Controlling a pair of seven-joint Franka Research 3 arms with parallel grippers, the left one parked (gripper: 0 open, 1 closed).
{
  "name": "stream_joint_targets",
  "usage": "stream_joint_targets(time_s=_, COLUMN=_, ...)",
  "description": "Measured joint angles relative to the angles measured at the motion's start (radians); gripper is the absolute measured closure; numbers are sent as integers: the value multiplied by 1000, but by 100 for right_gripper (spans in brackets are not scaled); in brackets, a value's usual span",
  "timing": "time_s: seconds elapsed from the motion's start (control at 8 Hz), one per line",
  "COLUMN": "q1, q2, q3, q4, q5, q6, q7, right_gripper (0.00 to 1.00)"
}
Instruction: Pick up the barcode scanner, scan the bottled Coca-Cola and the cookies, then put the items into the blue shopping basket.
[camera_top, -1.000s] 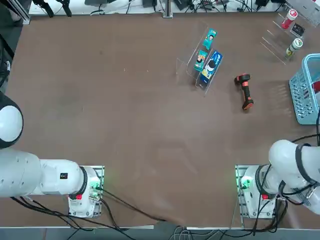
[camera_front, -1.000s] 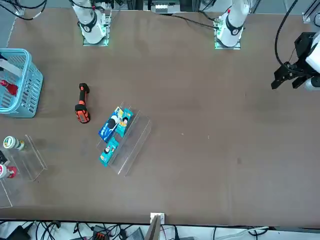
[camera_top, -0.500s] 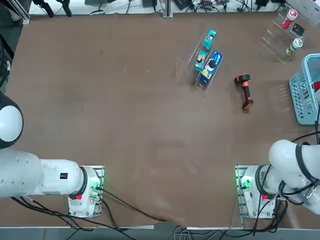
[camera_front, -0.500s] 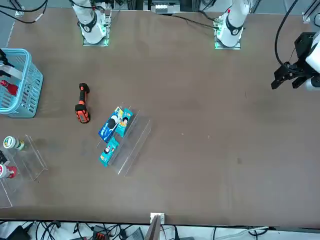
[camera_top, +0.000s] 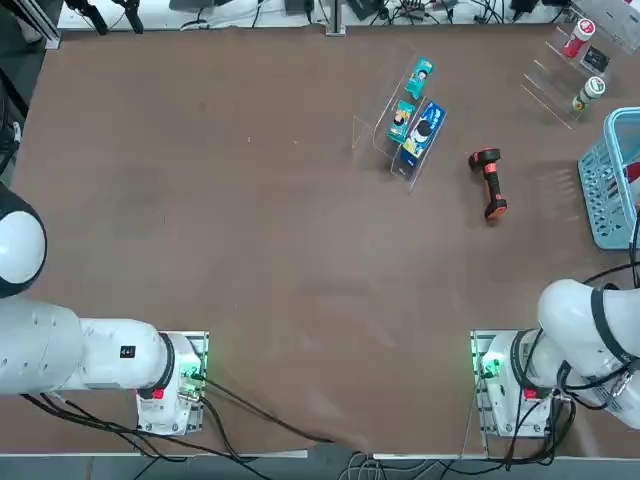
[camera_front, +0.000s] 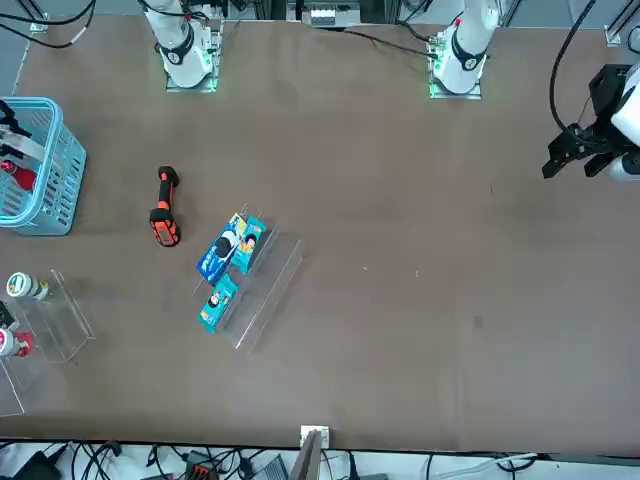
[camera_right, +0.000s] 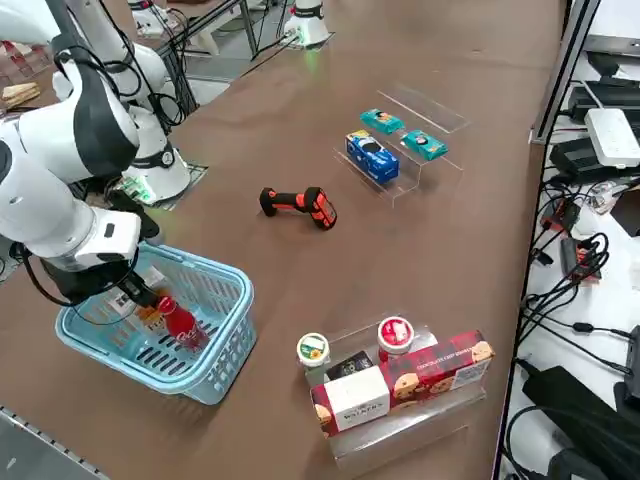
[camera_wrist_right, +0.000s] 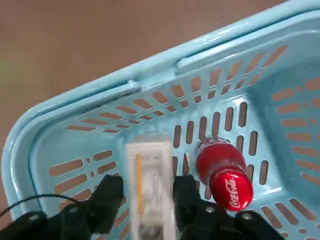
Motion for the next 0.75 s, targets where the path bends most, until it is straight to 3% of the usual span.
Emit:
stream_joint_targets(time_s=0.38, q1=0, q2=-8, q3=0, q4=7, q5=1, q6=-7, q7=-2, right_gripper=1)
stream_joint_targets(time_s=0.75, q1=1, q2=-100, q3=8, q4=47, q5=4, q6=-123, q7=1, right_gripper=0)
